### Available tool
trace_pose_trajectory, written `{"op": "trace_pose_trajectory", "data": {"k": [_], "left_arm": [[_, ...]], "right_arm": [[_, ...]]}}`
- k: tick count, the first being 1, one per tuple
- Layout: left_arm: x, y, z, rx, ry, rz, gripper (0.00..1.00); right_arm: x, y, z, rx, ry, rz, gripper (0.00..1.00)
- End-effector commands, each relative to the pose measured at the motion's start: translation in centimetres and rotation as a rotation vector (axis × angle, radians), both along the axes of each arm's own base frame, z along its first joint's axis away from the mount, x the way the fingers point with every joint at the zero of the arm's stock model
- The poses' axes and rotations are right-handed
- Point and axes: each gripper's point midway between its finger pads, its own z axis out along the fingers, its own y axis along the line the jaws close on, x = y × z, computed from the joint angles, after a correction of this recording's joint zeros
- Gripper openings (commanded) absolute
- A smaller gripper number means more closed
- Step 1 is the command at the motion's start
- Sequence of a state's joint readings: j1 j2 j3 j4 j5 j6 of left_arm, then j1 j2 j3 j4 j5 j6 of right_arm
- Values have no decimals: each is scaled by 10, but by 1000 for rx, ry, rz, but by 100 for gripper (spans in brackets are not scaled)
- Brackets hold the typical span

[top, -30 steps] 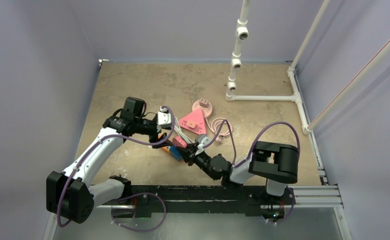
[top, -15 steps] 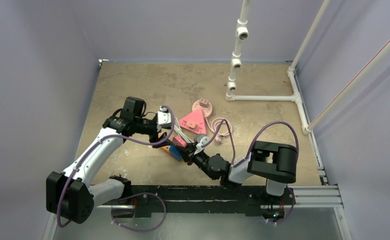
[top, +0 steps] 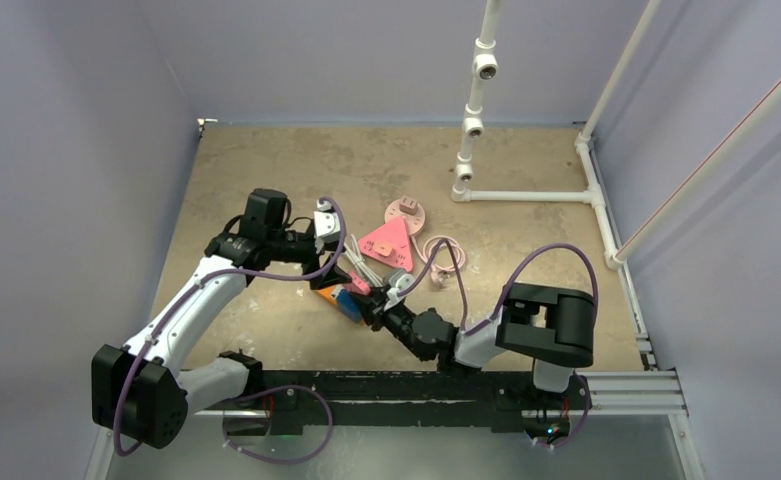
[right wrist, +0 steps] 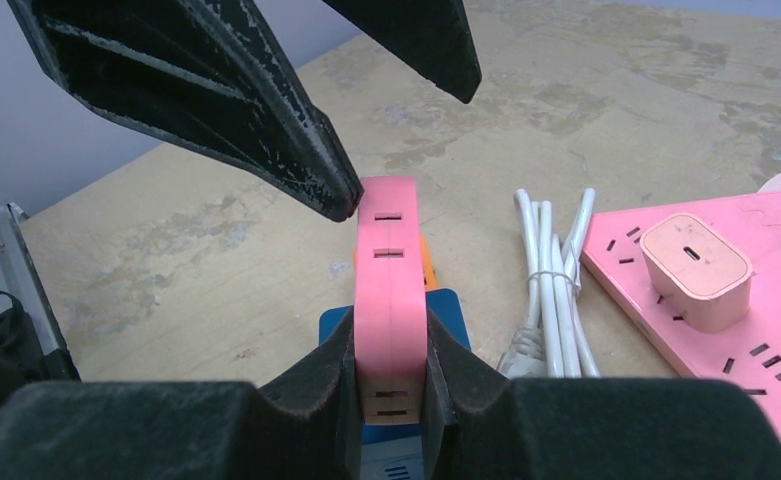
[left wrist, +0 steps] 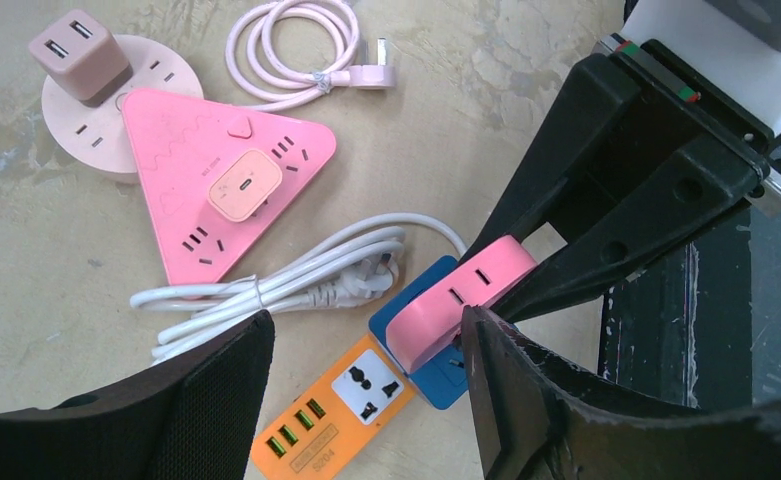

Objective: Insert the plug

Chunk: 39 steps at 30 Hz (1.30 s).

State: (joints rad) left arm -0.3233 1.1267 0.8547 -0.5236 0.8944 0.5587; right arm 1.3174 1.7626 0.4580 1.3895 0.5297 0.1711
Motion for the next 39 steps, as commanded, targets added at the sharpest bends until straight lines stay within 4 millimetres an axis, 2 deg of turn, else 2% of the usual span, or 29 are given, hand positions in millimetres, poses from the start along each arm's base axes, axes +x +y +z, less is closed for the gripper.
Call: {"op": "trace_pose_trajectory", "data": {"k": [1,13,22,25,30,34,39], "left_arm": [[4,-8,26,-61,-44,-6,67],[5,-5,22,-39,-47,8,67],[10,-6,34,-49,-64,29,67],[9,-6,35,-50,-65,25,63],[8,-2,28,-18,-59,30,61],[8,5,24,30,-64,46,64],[-8,19,12,131,-79,-23,68]], "right_arm": [[-4,3,-13,-75,1,-12,0],[-13,11,-19,-130,-2,-20,0],[-20,15,-15,-121,-5,10,0],[-23,16,-16,-124,-4,20,0],[-27,17,-18,-128,2,31,0],[-23,14,-24,-138,28,-3,0],[-20,12,-23,-121,58,-37,0]]}}
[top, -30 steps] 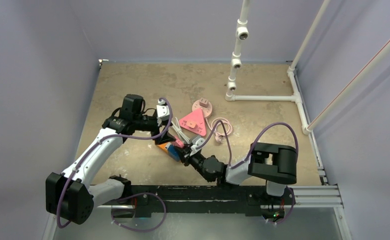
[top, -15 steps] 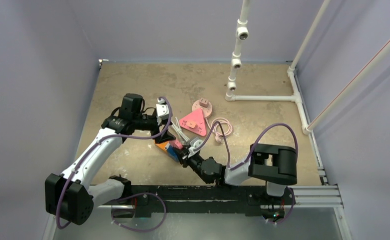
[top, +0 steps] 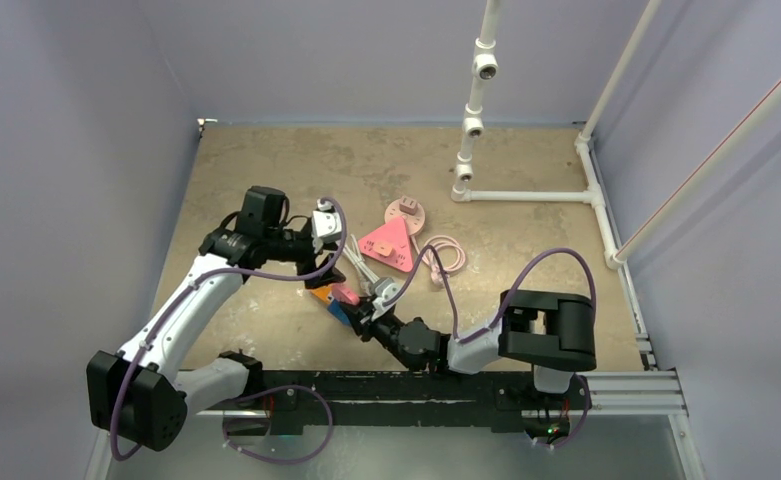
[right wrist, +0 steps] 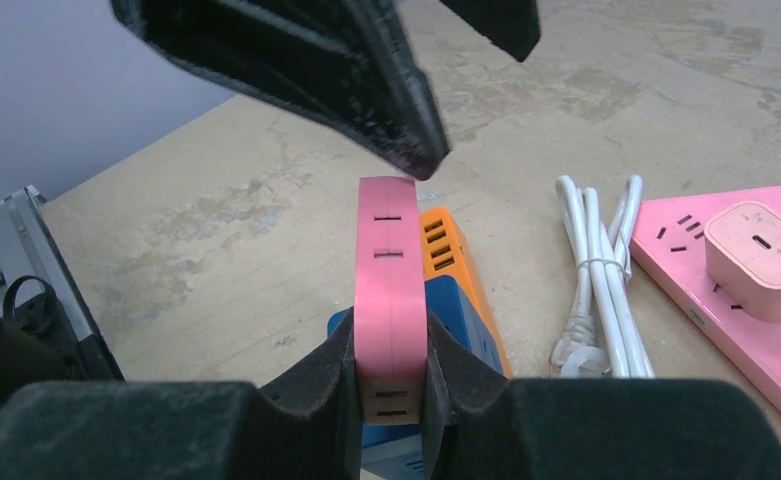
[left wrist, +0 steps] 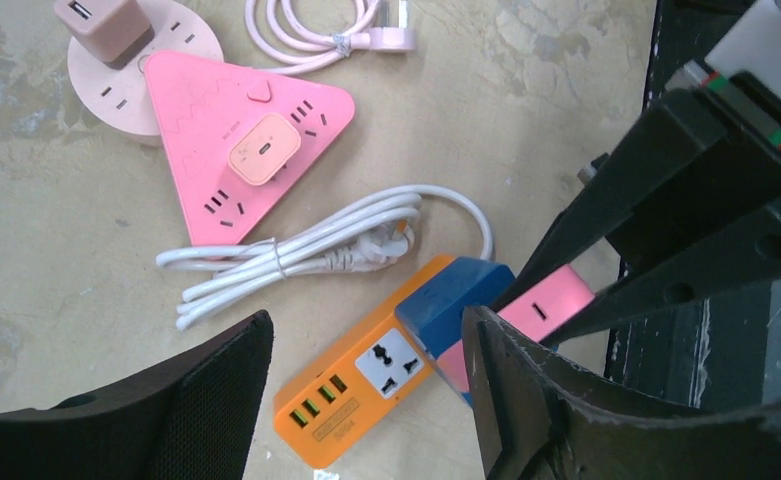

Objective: Insert the plug

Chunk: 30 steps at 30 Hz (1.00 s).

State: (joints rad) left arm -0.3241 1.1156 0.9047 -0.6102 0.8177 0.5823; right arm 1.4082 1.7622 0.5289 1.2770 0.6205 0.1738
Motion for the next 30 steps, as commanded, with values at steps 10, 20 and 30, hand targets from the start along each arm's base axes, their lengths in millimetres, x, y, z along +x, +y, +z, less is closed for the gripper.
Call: {"op": "trace_pose_trajectory", "data": {"k": [10,20,30], "left_arm": [[-12,43,-38,263,-78,-91,39],[30,59,-100,349,-25,110,37],[44,66,-146,473,120,89,31]], "right_arm": [[1,-12,-20,-45,75,-45,0],[1,-13,-23,-25,96,-53,0],[0,-15,-22,-8,108,-57,0]]}}
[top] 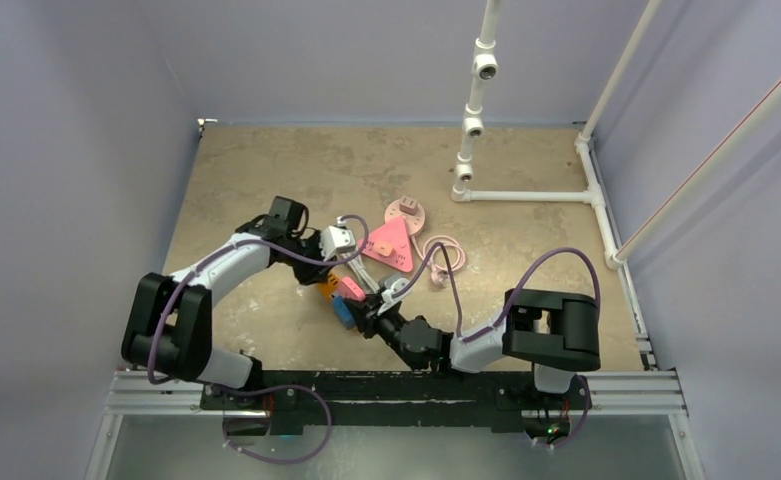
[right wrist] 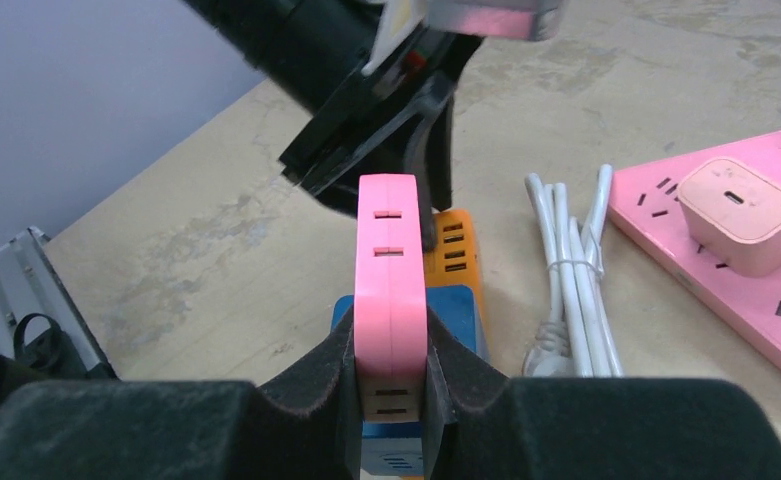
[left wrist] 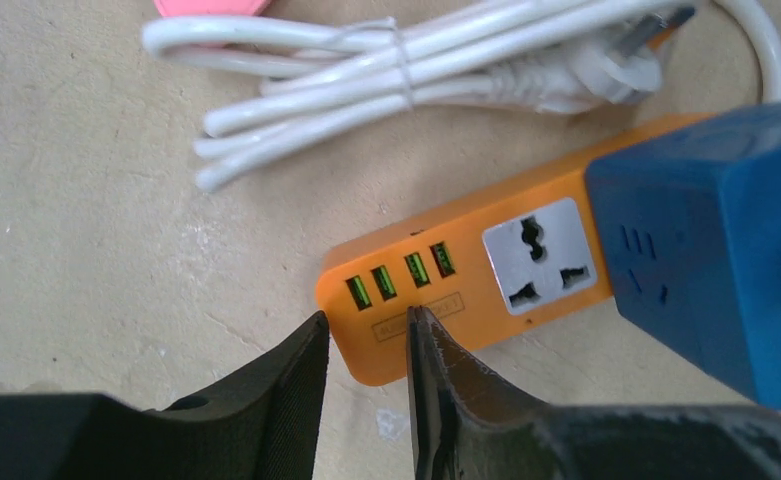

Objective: Insert the plug

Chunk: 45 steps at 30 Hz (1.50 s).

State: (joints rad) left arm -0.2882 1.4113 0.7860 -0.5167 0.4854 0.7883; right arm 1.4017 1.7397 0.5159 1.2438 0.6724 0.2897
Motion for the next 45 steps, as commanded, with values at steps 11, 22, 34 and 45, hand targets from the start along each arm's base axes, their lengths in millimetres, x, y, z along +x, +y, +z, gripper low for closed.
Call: {"op": "trace_pose_trajectory", "data": {"k": [11,22,34,45], "left_arm": [[1,10,-30,104,186,14,25],[-10,23,-40,160,182,39,19],[-16,33,-51,215,219,47,12],[-11,30,-47,209,221,46,7]], "right_arm": [[-2,-7,-24,-95,34,-18,0],[-17,7,-49,-149,99,-29,0],[-33,5,-59,-156,143,-48,0],[-43,10,-80,-201,193,-64,0]]}}
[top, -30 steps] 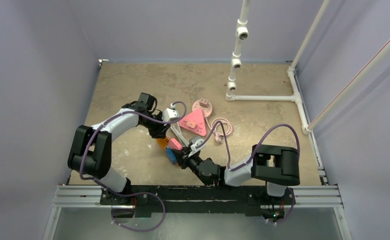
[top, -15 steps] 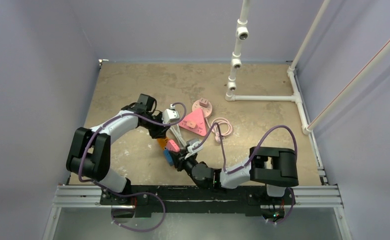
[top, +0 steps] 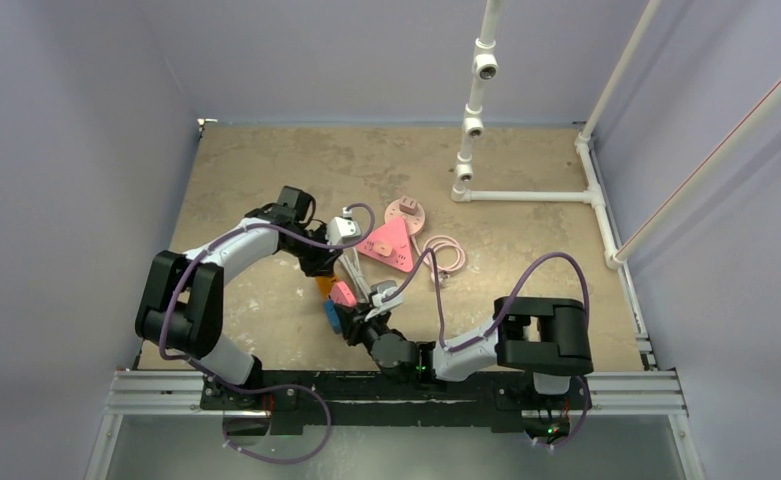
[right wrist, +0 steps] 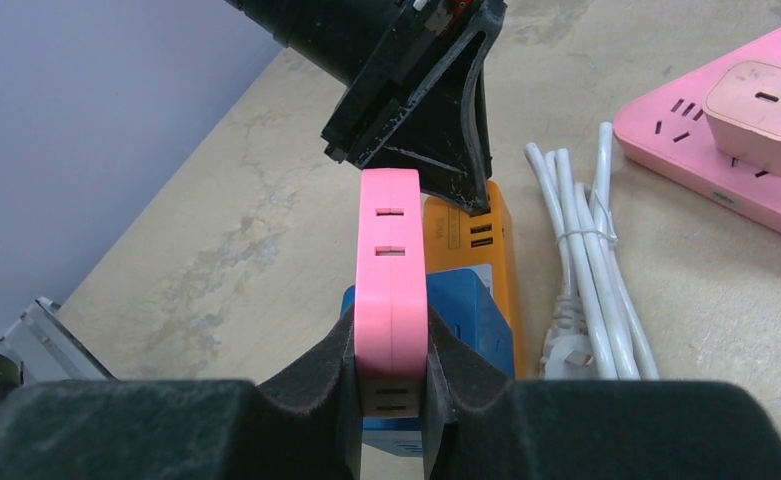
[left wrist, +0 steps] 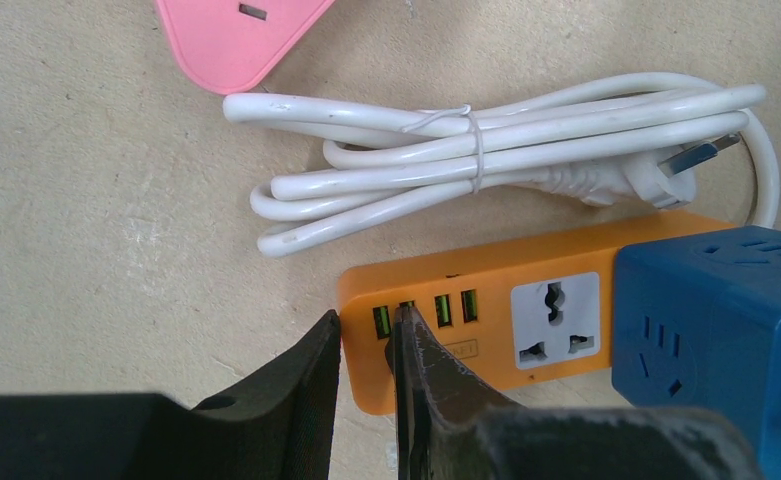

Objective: Insert the plug

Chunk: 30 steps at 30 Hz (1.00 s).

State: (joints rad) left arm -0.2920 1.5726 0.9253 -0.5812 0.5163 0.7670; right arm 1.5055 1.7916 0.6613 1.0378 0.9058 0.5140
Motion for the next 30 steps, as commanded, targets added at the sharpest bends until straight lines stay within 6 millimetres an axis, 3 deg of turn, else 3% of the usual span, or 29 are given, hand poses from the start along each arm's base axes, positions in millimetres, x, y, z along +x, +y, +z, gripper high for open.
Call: {"op": "trace_pose_trajectory", "data": {"k": [1,7,14,22,24,27,30], "left_arm": [[-27,42,-41,218,121,32,6],[-32,43,-41,217,136,40,5],[-22,36,-25,182,114,66,4],[-16,35,-15,175,85,67,4],[-15,34,-11,171,77,68,4],[-13,32,-4,161,73,71,5],[-10,31,3,153,60,80,5]], "right_arm": [[-27,-11,-74,-255,75,91,0],[-29,-8,-80,-277,96,77,0],[-30,-7,-84,-311,127,31,0],[-42,-8,-110,-347,203,3,0],[-45,-9,-113,-339,219,-5,9],[-44,-10,-114,-342,228,-42,38],[-43,-10,-111,-338,233,-51,43]]}}
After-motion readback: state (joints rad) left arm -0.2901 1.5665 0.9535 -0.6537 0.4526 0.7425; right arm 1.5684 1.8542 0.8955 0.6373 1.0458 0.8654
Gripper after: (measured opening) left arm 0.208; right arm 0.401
